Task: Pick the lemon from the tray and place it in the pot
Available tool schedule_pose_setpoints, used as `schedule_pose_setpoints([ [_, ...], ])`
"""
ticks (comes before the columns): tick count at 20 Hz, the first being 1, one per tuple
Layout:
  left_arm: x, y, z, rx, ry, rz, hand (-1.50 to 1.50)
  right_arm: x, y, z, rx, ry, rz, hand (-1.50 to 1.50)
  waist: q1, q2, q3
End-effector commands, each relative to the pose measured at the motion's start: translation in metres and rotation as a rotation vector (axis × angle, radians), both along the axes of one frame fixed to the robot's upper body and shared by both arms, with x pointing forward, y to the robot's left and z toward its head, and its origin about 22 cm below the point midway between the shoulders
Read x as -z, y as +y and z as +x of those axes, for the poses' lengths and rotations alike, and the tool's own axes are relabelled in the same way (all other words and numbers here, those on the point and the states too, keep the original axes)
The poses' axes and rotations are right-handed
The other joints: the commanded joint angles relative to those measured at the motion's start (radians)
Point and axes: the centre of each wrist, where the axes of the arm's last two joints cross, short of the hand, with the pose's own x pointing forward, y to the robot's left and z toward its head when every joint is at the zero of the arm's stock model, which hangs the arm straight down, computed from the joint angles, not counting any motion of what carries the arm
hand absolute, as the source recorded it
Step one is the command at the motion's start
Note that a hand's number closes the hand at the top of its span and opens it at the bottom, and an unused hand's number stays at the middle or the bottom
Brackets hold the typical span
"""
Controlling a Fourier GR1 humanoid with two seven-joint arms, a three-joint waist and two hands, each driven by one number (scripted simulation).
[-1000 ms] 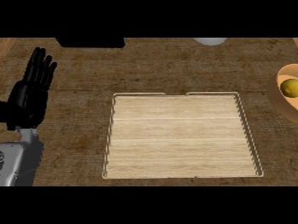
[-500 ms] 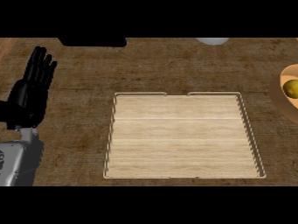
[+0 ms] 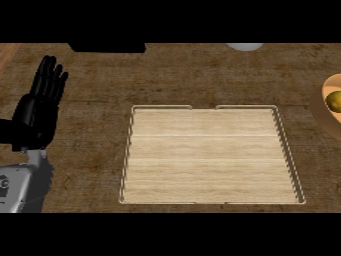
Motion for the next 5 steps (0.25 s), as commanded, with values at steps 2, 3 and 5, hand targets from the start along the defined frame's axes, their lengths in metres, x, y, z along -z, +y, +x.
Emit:
schedule_pose_setpoints([
  [2, 0.002, 0.001, 0.002, -0.018, -0.011, -0.024, 0.0, -0.008, -0.014, -0.029, 0.022, -0.015, -0.004, -1.5, -0.002, 0.003, 0.002],
  [3, 0.005, 0.012, 0.005, -0.007, 0.001, -0.003, 0.0, 0.002, -0.013, -0.032, 0.001, -0.023, -0.003, -1.5, -0.008, 0.004, 0.002],
  [5, -0.002, 0.0, -0.001, 0.014, 0.008, -0.003, 0.0, -0.007, -0.017, -0.037, 0.026, -0.01, -0.007, -1.5, 0.005, 0.001, 0.004],
])
